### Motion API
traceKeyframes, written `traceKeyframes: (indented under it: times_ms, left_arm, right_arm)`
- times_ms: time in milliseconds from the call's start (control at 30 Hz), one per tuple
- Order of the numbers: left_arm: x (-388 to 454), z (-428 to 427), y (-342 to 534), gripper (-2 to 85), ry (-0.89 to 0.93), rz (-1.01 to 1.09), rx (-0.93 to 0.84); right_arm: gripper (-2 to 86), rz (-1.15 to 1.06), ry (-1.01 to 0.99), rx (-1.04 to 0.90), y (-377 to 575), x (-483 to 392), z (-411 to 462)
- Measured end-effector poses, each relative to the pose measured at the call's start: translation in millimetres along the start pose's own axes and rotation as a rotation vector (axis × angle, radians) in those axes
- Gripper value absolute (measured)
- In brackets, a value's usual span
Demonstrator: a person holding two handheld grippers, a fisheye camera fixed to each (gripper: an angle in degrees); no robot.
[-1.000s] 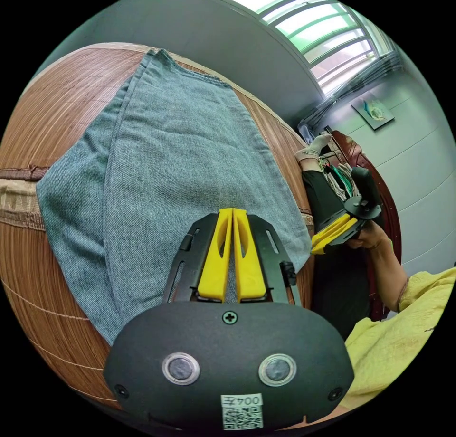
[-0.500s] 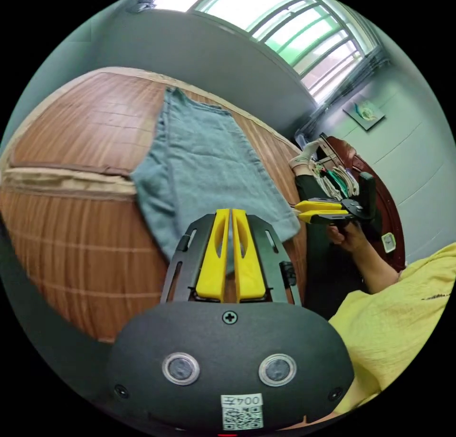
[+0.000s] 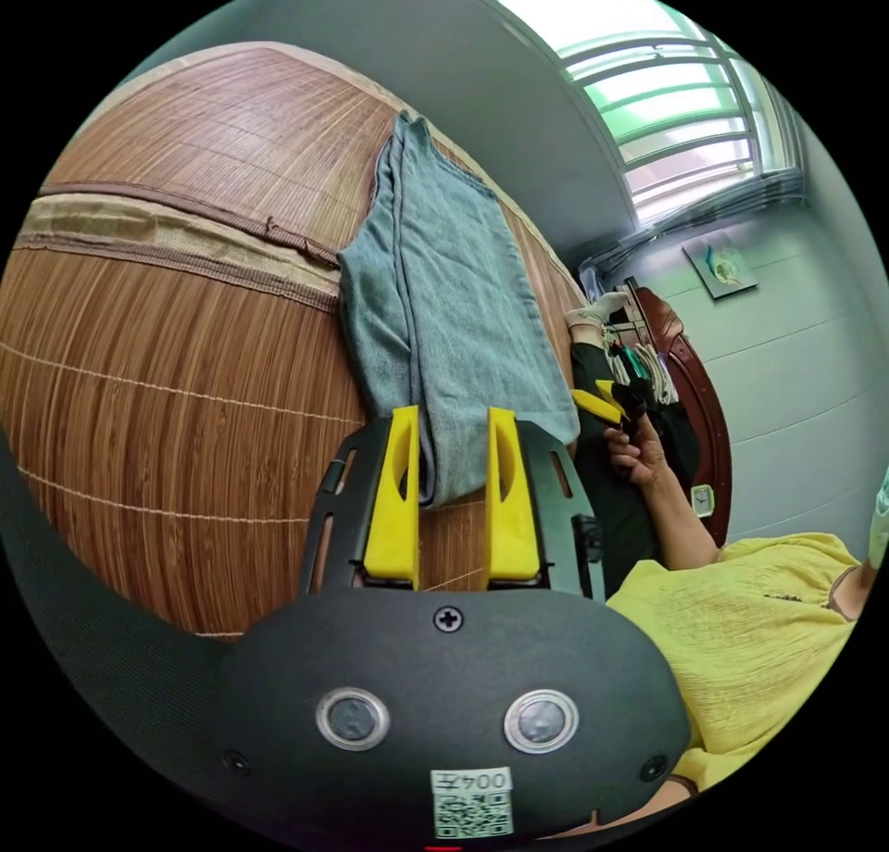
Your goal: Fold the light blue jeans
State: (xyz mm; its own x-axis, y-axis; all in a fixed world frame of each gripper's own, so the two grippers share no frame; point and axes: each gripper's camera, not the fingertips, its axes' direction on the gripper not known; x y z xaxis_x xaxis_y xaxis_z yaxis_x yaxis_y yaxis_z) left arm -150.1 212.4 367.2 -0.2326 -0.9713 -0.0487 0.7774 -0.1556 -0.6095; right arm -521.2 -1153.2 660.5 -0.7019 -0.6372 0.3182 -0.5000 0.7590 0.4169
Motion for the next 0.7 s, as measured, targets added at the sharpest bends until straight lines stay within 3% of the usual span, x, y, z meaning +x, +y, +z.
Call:
traceKeyframes:
  times_ms: [400,567,700]
  left_arm:
    - [-17,11,-20,9.5,0.100,-0.047,-0.084]
    - [1,13,-25,9.5,0.022,0.000,-0.103]
    - [13,15,-26,9.6,-0.011,0.034,-0.102]
  right_arm:
    - [12.4,-0.084,0.010,-0.205,-2,-2,32]
    - [14.9,-0.407,0.322,-0.238,22,-59,63]
    - [16.0,-0.524,0.448,-0.238,35,-76,77]
